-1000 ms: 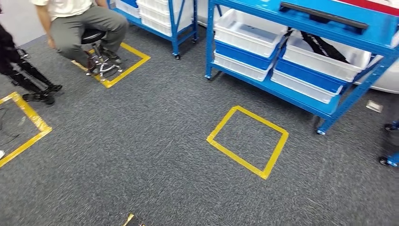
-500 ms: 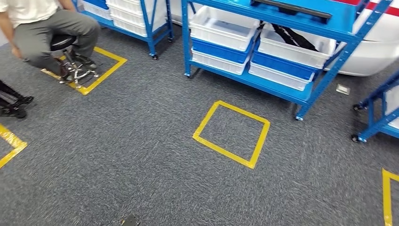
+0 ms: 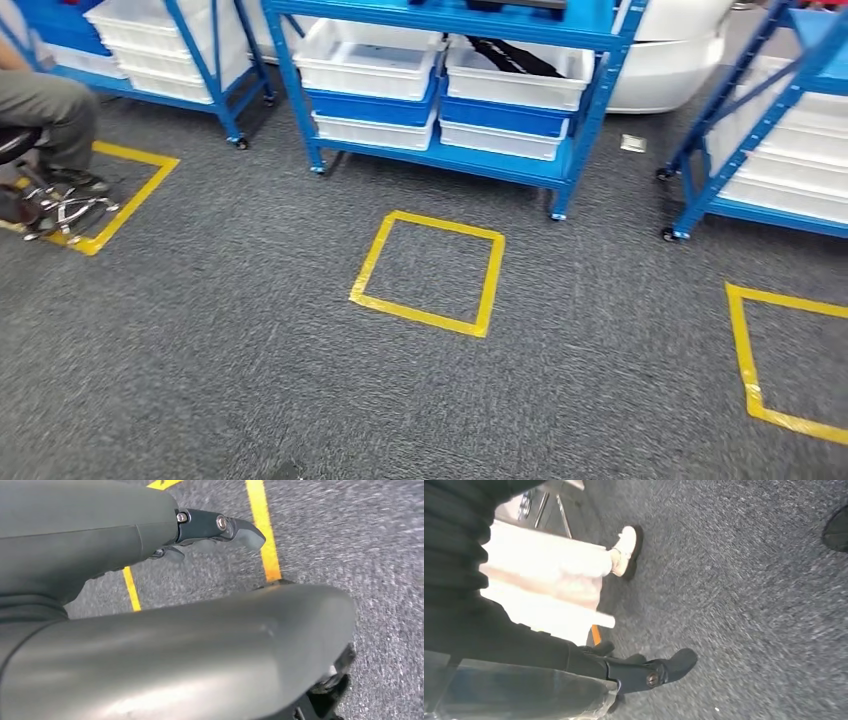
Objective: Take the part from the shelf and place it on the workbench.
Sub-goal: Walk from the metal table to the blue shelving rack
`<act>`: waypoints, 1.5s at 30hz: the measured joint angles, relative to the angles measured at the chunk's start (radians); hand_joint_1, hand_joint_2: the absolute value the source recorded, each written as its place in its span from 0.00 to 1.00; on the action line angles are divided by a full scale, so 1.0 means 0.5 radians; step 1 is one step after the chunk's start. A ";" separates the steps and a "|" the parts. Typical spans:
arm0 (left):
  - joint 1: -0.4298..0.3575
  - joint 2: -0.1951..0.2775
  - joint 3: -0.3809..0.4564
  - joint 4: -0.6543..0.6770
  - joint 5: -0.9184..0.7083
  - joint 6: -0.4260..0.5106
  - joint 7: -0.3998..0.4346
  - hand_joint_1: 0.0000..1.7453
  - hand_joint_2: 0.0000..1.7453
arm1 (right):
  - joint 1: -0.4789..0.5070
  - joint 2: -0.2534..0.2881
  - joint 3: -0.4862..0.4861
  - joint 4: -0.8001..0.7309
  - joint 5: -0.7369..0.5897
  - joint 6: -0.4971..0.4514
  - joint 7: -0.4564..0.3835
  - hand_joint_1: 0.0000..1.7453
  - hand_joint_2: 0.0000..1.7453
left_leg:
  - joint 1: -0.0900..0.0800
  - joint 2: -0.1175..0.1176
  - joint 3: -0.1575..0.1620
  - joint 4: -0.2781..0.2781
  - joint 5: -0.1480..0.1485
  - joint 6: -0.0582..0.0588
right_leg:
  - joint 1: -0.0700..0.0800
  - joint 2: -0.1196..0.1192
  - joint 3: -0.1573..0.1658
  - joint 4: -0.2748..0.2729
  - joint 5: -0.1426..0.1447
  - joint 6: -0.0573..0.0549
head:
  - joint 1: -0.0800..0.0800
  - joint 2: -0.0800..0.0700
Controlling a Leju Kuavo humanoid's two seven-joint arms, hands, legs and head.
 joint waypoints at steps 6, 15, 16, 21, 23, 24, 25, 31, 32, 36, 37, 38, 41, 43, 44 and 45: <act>-0.009 0.004 -0.001 0.000 -0.001 0.038 -0.038 0.00 0.00 | 0.006 0.004 -0.002 0.000 0.023 -0.010 0.000 0.00 1.00 | -0.022 -0.076 0.164 -0.426 0.189 0.042 | 0.018 0.073 -0.016 0.003 0.005 0.023 | 0.000 0.000; -0.007 -0.008 0.000 0.000 -0.001 0.131 -0.095 0.00 0.00 | -0.003 0.000 -0.002 0.000 0.038 -0.009 0.003 0.00 1.00 | -0.036 0.013 0.157 -0.481 0.239 0.093 | 0.010 -0.113 -0.334 0.624 -0.267 0.044 | 0.007 0.000; -0.006 -0.009 0.000 0.000 -0.001 0.136 -0.097 0.00 0.00 | -0.001 0.000 -0.003 0.000 0.038 -0.010 0.004 0.00 1.00 | -0.036 0.021 0.156 -0.480 0.240 0.092 | 0.006 -0.116 -0.317 0.608 -0.254 0.059 | 0.007 0.000; -0.008 -0.016 0.000 0.001 -0.001 0.154 -0.106 0.00 0.00 | -0.007 -0.005 -0.010 0.000 0.044 -0.013 0.007 0.00 1.00 | -0.048 0.041 0.156 -0.472 0.238 0.062 | -0.002 -0.153 0.028 0.006 -0.069 0.081 | 0.006 0.000; -0.007 -0.016 0.000 0.001 -0.001 0.162 -0.114 0.00 0.00 | -0.008 -0.003 -0.014 0.000 0.048 -0.013 0.007 0.00 1.00 | -0.055 0.043 0.153 -0.465 0.233 0.066 | -0.001 -0.152 0.045 -0.023 -0.050 0.061 | 0.003 0.000; -0.007 -0.016 0.000 0.001 0.000 0.164 -0.120 0.00 0.00 | -0.006 -0.002 -0.015 0.000 0.051 -0.013 0.007 0.00 1.00 | -0.053 0.044 0.151 -0.463 0.235 0.072 | -0.004 -0.151 0.046 -0.022 -0.045 0.058 | 0.002 0.000; -0.006 -0.016 0.000 0.001 0.000 0.167 -0.126 0.00 0.00 | -0.005 -0.002 -0.016 0.000 0.053 -0.013 0.007 0.00 1.00 | -0.049 0.043 0.151 -0.465 0.240 0.077 | -0.001 -0.150 0.044 -0.021 -0.044 0.056 | 0.003 0.000; -0.005 -0.020 0.000 0.001 0.008 0.239 -0.174 0.00 0.00 | -0.004 0.000 -0.032 0.000 0.061 -0.010 0.007 0.00 1.00 | -0.034 0.043 0.151 -0.476 0.253 0.056 | 0.016 -0.148 0.036 -0.019 -0.039 0.042 | 0.003 0.000; -0.005 -0.020 0.000 0.001 0.010 0.247 -0.176 0.00 0.00 | -0.004 0.000 -0.033 0.000 0.062 -0.010 0.007 0.00 1.00 | -0.032 0.043 0.150 -0.477 0.253 0.050 | 0.018 -0.148 0.035 -0.018 -0.039 0.042 | 0.003 0.000; -0.005 -0.024 0.000 0.001 0.015 0.258 -0.176 0.00 0.00 | -0.005 -0.001 -0.035 0.000 0.062 -0.010 0.007 0.00 1.00 | -0.029 0.043 0.150 -0.479 0.254 0.028 | 0.024 -0.148 0.033 -0.017 -0.039 0.041 | 0.004 0.000; -0.005 -0.025 0.000 0.001 0.016 0.258 -0.175 0.00 0.00 | -0.005 0.000 -0.035 0.000 0.062 -0.010 0.007 0.00 1.00 | -0.029 0.043 0.149 -0.479 0.254 0.024 | 0.025 -0.148 0.033 -0.017 -0.039 0.041 | 0.004 0.000; -0.005 -0.026 0.000 0.001 0.017 0.259 -0.175 0.00 0.00 | -0.005 0.000 -0.035 0.000 0.063 -0.010 0.007 0.00 1.00 | -0.029 0.043 0.149 -0.479 0.254 0.020 | 0.026 -0.148 0.032 -0.017 -0.039 0.040 | 0.004 0.000; -0.005 -0.027 0.000 0.001 0.017 0.259 -0.172 0.00 0.00 | -0.005 0.000 -0.035 0.000 0.063 -0.010 0.009 0.00 1.00 | -0.032 0.043 0.148 -0.478 0.253 0.016 | 0.026 -0.148 0.032 -0.017 -0.039 0.040 | 0.004 0.000; -0.004 -0.027 0.000 0.001 0.017 0.260 -0.170 0.00 0.00 | -0.005 0.000 -0.036 0.000 0.064 -0.010 0.011 0.00 1.00 | -0.035 0.043 0.148 -0.478 0.253 0.017 | 0.024 -0.148 0.032 -0.017 -0.039 0.041 | 0.004 0.000; -0.004 -0.027 0.000 0.001 0.017 0.261 -0.169 0.00 0.00 | -0.005 0.000 -0.036 0.000 0.064 -0.010 0.011 0.00 1.00 | -0.037 0.043 0.147 -0.478 0.253 0.017 | 0.022 -0.148 0.032 -0.017 -0.039 0.041 | 0.004 0.000; -0.004 -0.027 0.000 0.001 0.017 0.261 -0.169 0.00 0.00 | -0.005 0.000 -0.036 0.000 0.065 -0.010 0.012 0.00 1.00 | -0.038 0.043 0.147 -0.478 0.253 0.017 | 0.021 -0.148 0.032 -0.017 -0.039 0.041 | 0.004 0.000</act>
